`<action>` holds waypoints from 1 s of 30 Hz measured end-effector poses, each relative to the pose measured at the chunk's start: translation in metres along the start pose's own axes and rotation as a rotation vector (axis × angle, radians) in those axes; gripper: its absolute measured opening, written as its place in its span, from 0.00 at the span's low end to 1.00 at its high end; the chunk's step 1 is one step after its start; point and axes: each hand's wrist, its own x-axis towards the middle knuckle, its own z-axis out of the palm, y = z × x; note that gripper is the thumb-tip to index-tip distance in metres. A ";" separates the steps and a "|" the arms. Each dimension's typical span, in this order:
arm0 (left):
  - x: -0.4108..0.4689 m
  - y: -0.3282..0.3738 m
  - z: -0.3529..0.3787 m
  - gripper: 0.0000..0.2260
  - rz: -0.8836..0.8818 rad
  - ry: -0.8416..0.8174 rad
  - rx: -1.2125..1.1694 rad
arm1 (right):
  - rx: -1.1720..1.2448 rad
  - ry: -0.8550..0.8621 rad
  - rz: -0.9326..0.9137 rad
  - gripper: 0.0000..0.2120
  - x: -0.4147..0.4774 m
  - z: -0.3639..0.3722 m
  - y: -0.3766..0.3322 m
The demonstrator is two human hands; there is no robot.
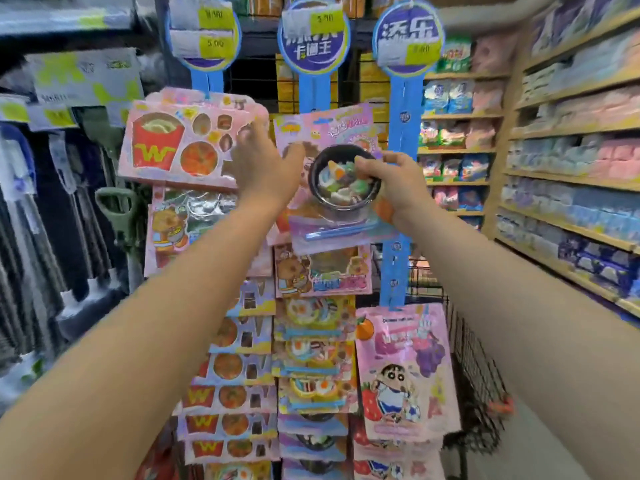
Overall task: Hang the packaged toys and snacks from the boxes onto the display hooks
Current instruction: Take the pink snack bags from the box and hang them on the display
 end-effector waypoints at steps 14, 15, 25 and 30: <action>0.116 0.016 0.029 0.29 0.208 -0.322 0.243 | 0.064 0.038 -0.020 0.14 0.088 0.046 -0.033; 0.118 0.015 0.029 0.31 0.217 -0.327 0.240 | 0.077 0.035 -0.008 0.16 0.088 0.047 -0.034; 0.115 0.021 0.030 0.24 0.204 -0.283 0.278 | -0.111 0.161 -0.179 0.12 0.087 0.044 -0.044; 0.108 0.017 0.033 0.25 0.160 -0.306 0.320 | -0.237 0.179 -0.188 0.11 0.080 0.038 -0.042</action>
